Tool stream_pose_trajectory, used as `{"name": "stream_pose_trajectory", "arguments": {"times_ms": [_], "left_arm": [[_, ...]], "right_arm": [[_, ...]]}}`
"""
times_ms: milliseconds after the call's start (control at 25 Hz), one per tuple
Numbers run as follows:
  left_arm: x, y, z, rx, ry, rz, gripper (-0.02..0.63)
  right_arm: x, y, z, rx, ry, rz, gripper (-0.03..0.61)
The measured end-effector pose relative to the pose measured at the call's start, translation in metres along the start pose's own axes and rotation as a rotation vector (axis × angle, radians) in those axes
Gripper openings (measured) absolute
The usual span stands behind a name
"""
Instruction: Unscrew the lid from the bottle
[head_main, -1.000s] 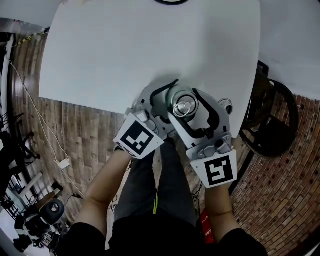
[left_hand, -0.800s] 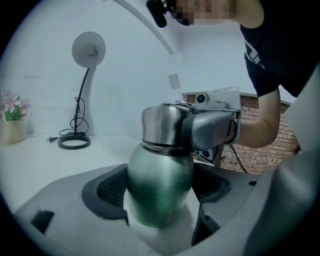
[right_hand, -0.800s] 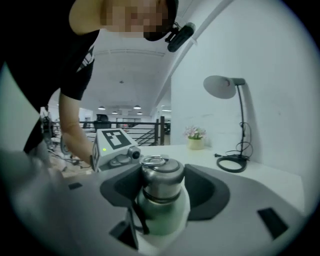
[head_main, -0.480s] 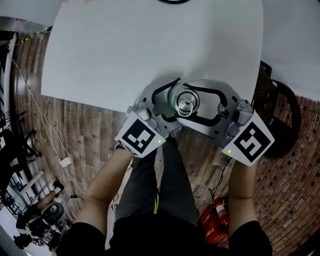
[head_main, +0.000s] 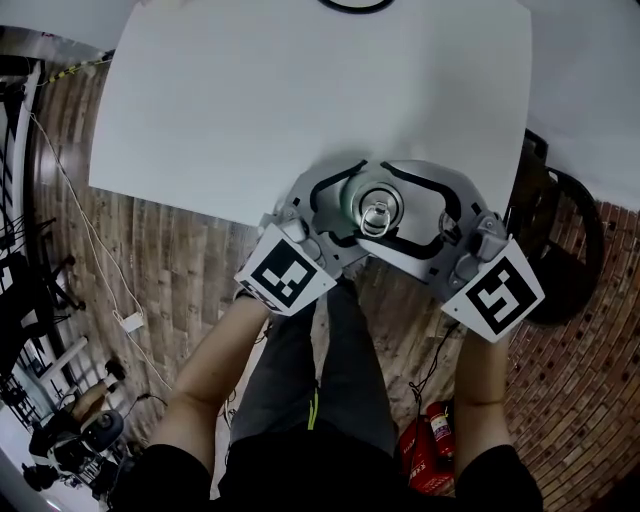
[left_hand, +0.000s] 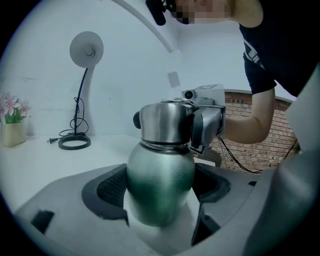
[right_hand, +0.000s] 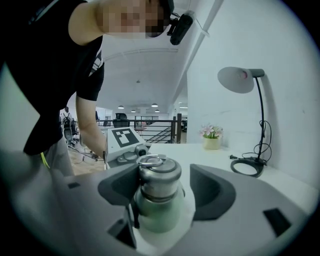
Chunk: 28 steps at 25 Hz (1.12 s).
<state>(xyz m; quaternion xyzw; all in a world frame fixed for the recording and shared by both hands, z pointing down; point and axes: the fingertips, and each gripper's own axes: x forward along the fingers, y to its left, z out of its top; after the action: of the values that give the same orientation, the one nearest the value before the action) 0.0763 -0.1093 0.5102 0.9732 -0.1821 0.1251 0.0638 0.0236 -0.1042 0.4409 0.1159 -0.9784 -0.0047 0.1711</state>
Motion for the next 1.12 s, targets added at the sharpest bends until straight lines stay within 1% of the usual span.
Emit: {"name": "stream_pose_trajectory", "arguments": {"times_ms": [120, 200, 280, 360, 400, 480, 640, 680, 720, 800, 880, 1000, 1120], "left_arm": [[0.000, 0.000, -0.002, 0.012, 0.001, -0.008, 0.370], [0.000, 0.000, -0.003, 0.011, 0.001, -0.008, 0.370], [0.001, 0.001, -0.004, 0.014, 0.004, -0.009, 0.370], [0.002, 0.001, -0.003, 0.016, 0.005, -0.010, 0.370], [0.002, 0.001, -0.003, 0.015, 0.005, -0.010, 0.370], [0.001, 0.000, -0.005, 0.006, 0.011, -0.010, 0.370], [-0.001, 0.000, -0.010, -0.003, 0.020, -0.011, 0.370], [-0.001, 0.000, -0.009, 0.002, 0.018, -0.011, 0.370], [-0.002, 0.001, -0.006, 0.011, 0.013, -0.013, 0.370], [-0.002, 0.001, -0.002, 0.017, 0.007, -0.012, 0.370], [-0.001, 0.002, -0.001, 0.009, 0.005, -0.007, 0.370], [0.000, 0.002, -0.003, 0.023, 0.011, -0.013, 0.370], [-0.001, 0.001, -0.004, 0.021, 0.013, -0.010, 0.370]], "right_arm": [[-0.001, 0.002, -0.001, -0.016, 0.014, -0.001, 0.304], [-0.003, 0.002, -0.002, 0.001, 0.009, -0.013, 0.305], [-0.005, 0.002, -0.004, 0.040, -0.010, -0.048, 0.310], [-0.006, 0.005, -0.004, 0.080, -0.034, -0.109, 0.311], [-0.007, 0.006, -0.003, 0.101, -0.049, -0.158, 0.311], [-0.008, 0.005, 0.001, 0.144, -0.092, -0.291, 0.311], [-0.014, -0.006, 0.004, 0.221, -0.162, -0.615, 0.311], [-0.015, -0.007, 0.004, 0.235, -0.170, -0.672, 0.311], [-0.015, -0.008, 0.003, 0.246, -0.175, -0.709, 0.310], [-0.014, -0.009, 0.001, 0.258, -0.176, -0.745, 0.310], [-0.013, -0.012, -0.002, 0.258, -0.171, -0.766, 0.310], [-0.013, -0.017, -0.001, 0.251, -0.171, -0.793, 0.310], [-0.006, -0.016, 0.000, 0.242, -0.163, -0.783, 0.310]]}}
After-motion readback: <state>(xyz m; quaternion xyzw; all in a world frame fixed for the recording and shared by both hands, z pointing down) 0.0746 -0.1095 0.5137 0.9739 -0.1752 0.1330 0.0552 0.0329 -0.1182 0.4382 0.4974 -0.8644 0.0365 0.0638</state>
